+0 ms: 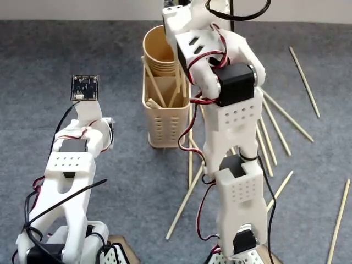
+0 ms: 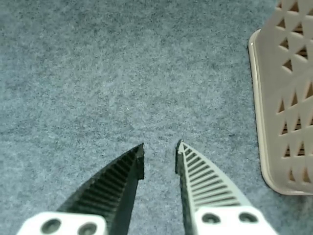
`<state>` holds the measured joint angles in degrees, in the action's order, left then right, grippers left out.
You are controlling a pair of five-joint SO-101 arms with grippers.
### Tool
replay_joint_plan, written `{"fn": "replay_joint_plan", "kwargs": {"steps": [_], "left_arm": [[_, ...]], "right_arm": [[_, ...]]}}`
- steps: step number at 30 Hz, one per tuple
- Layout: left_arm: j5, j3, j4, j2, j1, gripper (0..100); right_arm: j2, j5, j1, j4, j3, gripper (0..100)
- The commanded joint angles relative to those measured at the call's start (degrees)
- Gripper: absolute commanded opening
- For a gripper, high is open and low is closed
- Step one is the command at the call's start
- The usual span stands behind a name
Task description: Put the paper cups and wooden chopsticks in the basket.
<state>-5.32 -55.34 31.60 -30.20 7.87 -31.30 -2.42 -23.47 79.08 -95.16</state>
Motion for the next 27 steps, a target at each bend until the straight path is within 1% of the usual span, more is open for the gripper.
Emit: {"fn": "replay_joint_plan", "kwargs": {"steps": [1,5,10,14,20,22,26,27], "left_arm": [[0.7,0.3,-0.9,-1.1,-0.7,14],[0.7,0.4,-0.8,-1.1,-0.7,14],[0.7,0.4,-0.7,-1.1,-0.7,14],[0.7,0.4,-0.8,-1.1,-0.7,14],[0.7,0.5,-0.9,-1.1,-0.7,14],[0.7,0.5,-0.9,-1.1,-0.7,14],[0.7,0.5,-0.8,-1.1,-0.7,14],[0.7,0.5,-0.9,-1.1,-0.7,14]], "right_arm": [[2.9,-4.2,-0.4,0.4,-6.2,1.0],[2.7,-7.3,-0.5,1.0,-6.2,1.0],[-2.6,-6.0,-0.5,-3.0,-6.2,0.8],[-5.3,-5.9,-0.5,-4.0,-6.2,0.7],[-5.1,-5.5,-0.6,-3.7,-6.2,1.1],[-5.1,-5.5,-0.5,-3.7,-6.2,3.6],[-5.1,-5.4,-0.5,-3.6,-6.2,15.2],[-5.1,-4.2,-0.6,-3.6,-6.2,17.5]]}}
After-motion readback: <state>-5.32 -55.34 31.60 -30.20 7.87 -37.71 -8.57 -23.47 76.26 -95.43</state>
